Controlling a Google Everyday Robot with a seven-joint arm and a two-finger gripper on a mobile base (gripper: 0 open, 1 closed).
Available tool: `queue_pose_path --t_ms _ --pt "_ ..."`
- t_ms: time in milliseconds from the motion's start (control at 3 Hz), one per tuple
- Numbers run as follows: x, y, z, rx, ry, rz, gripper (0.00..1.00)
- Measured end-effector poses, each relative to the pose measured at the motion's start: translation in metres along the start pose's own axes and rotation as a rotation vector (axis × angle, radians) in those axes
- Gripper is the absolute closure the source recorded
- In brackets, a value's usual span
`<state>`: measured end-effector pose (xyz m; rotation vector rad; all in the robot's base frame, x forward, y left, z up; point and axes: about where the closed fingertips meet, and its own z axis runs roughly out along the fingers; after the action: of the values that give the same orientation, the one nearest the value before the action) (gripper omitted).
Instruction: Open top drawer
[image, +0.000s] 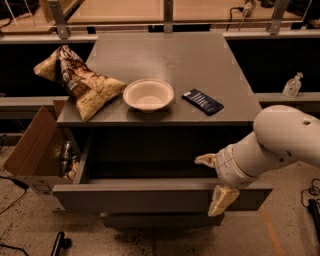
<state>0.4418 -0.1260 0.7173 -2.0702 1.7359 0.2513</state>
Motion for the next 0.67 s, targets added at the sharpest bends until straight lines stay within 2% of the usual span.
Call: queue_pose_path --t_ms 333,667 --pt "-0.007 0.004 -0.031 0.086 -0.03 -0.023 0.0" --pt "-0.006 -0.007 -0.06 0.161 -0.045 -0.027 0.0"
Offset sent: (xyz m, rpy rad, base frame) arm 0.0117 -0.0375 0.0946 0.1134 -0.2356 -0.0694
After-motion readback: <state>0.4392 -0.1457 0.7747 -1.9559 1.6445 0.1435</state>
